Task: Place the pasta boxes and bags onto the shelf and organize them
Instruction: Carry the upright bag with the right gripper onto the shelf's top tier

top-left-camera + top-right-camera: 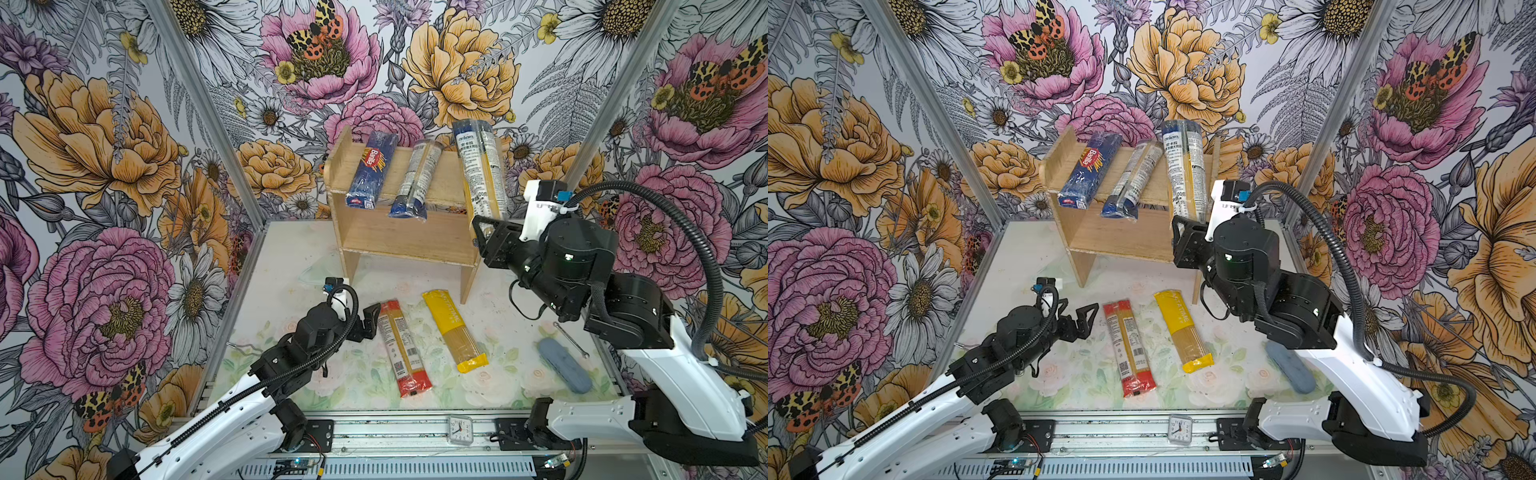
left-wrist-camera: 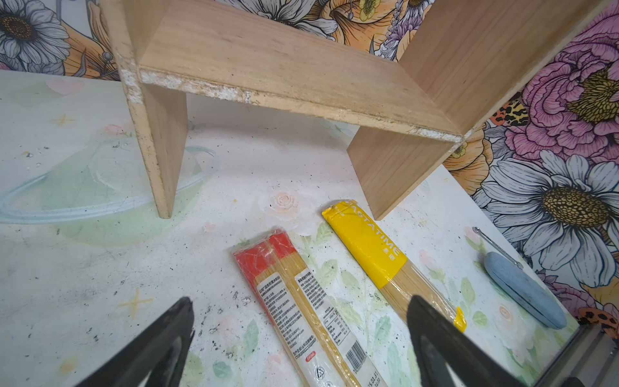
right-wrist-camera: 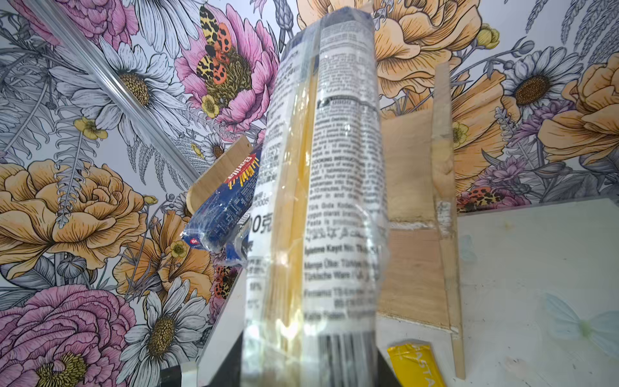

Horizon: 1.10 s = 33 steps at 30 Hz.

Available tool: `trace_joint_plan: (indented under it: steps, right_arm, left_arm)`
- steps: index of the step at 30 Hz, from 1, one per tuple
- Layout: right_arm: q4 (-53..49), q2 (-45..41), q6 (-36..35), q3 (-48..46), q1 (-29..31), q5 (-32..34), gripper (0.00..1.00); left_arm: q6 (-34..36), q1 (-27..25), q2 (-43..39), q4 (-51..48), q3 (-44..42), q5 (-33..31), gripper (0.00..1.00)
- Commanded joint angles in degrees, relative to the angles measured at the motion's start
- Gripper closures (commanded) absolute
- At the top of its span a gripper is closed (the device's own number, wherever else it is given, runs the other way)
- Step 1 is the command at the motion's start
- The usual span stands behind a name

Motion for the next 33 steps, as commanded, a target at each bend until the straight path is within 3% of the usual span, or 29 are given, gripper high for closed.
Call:
trace_joint_plan:
  steps: [1,16,33]
  right_arm:
    - [13.09,-0.05,0.47,2.02,-0.37,4.52,1.0]
    - [15.86,5.39,2.9,4.05,-3.28,7.16,1.0]
    - [15.82,9.74,9.01,2.52,-14.6,-3.9,1.0]
  left_arm:
    - [0.68,0.54,-0.77,1.21,-0.22,1.3,0.01]
    - [1.04,0.58,-2.1,0.37,-0.09,0.81,0.01]
    - [0.64,0.66,-2.1,-0.17,0.71,0.46,0.01]
